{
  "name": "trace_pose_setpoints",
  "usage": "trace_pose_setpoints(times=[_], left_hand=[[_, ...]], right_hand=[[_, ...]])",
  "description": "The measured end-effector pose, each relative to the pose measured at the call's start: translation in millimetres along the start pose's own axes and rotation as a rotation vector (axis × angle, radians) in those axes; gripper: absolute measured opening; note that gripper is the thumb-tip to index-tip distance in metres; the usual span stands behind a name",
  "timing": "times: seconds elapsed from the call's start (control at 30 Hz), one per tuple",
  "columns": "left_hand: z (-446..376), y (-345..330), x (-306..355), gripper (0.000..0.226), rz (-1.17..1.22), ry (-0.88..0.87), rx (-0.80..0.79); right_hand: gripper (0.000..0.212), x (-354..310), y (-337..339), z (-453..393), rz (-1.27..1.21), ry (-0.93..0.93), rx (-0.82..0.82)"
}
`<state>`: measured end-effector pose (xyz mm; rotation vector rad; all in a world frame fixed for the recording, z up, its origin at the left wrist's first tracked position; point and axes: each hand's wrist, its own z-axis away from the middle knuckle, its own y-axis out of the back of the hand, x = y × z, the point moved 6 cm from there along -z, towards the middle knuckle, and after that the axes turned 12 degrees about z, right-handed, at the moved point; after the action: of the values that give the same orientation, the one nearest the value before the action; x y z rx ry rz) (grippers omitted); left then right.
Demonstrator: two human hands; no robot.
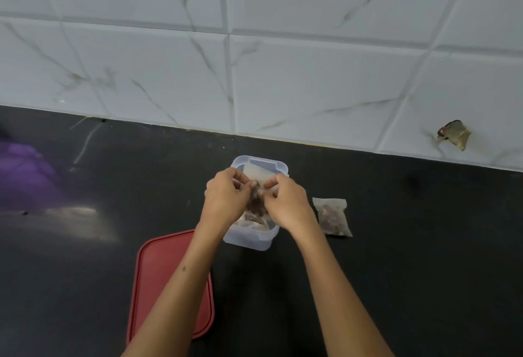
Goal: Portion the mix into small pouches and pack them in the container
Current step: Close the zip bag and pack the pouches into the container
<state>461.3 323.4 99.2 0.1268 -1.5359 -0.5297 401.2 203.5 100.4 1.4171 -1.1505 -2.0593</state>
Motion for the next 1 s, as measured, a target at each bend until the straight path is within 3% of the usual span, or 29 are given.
trace_pose_setpoints(times=[0.17,0.37,0.67,0.77,0.83,1.0], left_hand=[[-10,-8,-17,0.018,-0.124,0.123,-0.247],[-11,-12,-17,0.016,-0.175,0.159,-0.361],[-5,-13,-14,0.015,-0.295,0.14,-0.282],[5,-16,5,0.022,-0.348,0.012,-0.123],[12,-30,21,0.03,-0.264,-0.126,-0.054],[27,-102,34,0.027,-0.141,-0.234,-0.184]], right_hand=[[0.023,-12,-24,-7,0.257,-0.011,-0.128],[0.022,-20,-32,-16,0.404,-0.068,-0.167],[0.022,-26,-25,-4,0.397,-0.029,-0.052],[0.024,-11,4,5,0.313,-0.046,0.089],[0.023,10,28,8,0.251,-0.105,0.194],[0.029,86,57,2,0.064,-0.329,0.293]])
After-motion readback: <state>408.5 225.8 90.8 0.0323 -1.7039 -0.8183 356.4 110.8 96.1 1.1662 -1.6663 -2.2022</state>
